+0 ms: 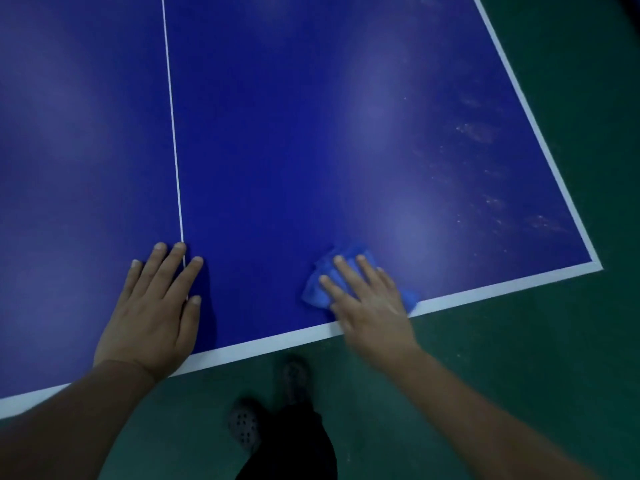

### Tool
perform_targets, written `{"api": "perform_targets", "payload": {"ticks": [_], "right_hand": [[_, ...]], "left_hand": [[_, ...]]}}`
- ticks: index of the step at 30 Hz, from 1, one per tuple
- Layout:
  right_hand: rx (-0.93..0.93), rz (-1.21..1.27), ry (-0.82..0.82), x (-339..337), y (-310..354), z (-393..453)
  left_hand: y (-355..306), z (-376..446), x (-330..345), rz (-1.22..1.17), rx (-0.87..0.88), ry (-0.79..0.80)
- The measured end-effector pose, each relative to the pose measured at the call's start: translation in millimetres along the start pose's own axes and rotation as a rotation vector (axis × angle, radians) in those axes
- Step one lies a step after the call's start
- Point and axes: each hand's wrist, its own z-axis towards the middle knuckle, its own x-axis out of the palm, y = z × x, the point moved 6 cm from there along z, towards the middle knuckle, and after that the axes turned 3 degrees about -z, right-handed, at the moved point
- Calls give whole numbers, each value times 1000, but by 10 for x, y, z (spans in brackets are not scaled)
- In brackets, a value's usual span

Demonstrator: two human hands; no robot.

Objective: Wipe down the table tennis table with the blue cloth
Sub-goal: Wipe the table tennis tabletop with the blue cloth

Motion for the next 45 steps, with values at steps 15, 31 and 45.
{"api": "perform_targets", "payload": {"ticks": [15,31,45], "right_hand": [[233,-4,-16,30,-139,-143],[347,-58,40,-62,-857,-77],[124,62,4,-71,-573,580]], "left_hand": [[-17,3,-6,-3,-7,0],[-10,5,25,91,-9,-2],[-1345,98,217,-95,-166,-148]]}}
